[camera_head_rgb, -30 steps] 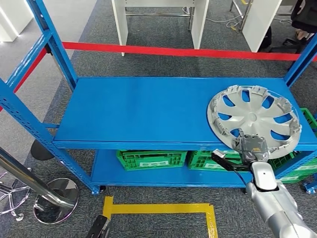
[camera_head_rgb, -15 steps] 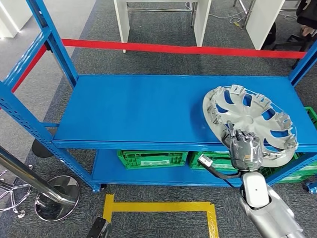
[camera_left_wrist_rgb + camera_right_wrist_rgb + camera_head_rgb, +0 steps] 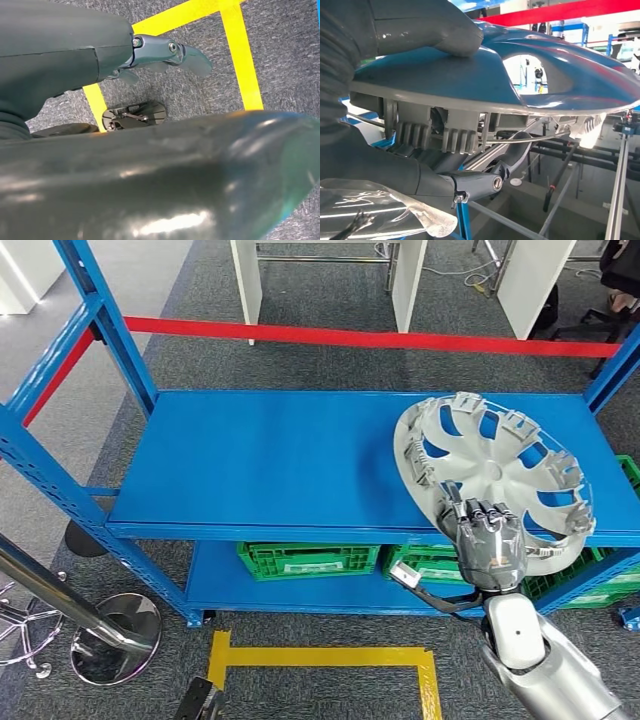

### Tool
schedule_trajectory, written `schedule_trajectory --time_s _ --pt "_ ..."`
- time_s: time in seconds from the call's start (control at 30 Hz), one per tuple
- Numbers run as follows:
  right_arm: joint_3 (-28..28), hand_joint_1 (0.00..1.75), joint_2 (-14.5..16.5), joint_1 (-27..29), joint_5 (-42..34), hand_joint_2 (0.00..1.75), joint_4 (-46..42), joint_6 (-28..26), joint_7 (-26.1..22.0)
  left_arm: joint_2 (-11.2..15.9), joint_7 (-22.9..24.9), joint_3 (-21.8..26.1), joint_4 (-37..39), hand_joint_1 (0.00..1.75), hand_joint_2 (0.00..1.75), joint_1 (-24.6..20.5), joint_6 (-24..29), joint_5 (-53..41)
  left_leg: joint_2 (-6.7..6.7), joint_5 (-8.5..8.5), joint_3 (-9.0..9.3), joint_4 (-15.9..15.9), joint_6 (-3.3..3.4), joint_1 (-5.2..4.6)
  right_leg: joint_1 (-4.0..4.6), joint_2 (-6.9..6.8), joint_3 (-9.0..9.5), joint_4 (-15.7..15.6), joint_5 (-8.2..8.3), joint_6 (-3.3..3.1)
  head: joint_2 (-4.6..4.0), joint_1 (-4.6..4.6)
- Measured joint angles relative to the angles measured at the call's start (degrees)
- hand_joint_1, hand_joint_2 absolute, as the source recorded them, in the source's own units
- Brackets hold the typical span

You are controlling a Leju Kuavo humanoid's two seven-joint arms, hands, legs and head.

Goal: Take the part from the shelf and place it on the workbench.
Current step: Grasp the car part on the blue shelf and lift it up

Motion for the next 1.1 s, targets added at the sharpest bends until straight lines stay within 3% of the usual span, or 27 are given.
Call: schedule_trajectory --time_s 0.4,0.87,1.1 --pt "3.1 1.75 -2.5 -1.0 0.0 1.75 -1.8 0.0 2.0 0.0 -0.1 0.1 0.0 0.00 0.00 0.0 0.1 0.0 0.00 0.00 -0.04 0.0 0.00 0.00 0.00 0.00 -0.03 0.0 0.00 0.00 0.00 0.02" --pt "4.1 1.75 -3.2 -1.1 0.0 1.75 -2.2 0.0 2.3 0.0 -0.2 0.2 0.0 0.00 0.00 0.0 0.1 0.0 0.00 0.00 -0.05 0.0 0.00 0.00 0.00 0.00 -0.04 0.0 0.00 0.00 0.00 0.01" --pt "6.1 1.75 -4.7 -2.8 0.0 1.75 -3.1 0.0 4.9 0.0 -0.2 0.3 0.0 0.00 0.00 0.0 0.5 -0.1 0.00 0.00 -0.06 0.0 0.00 0.00 -0.01 0.00 -0.05 0.0 0.00 0.00 0.00 0.02"
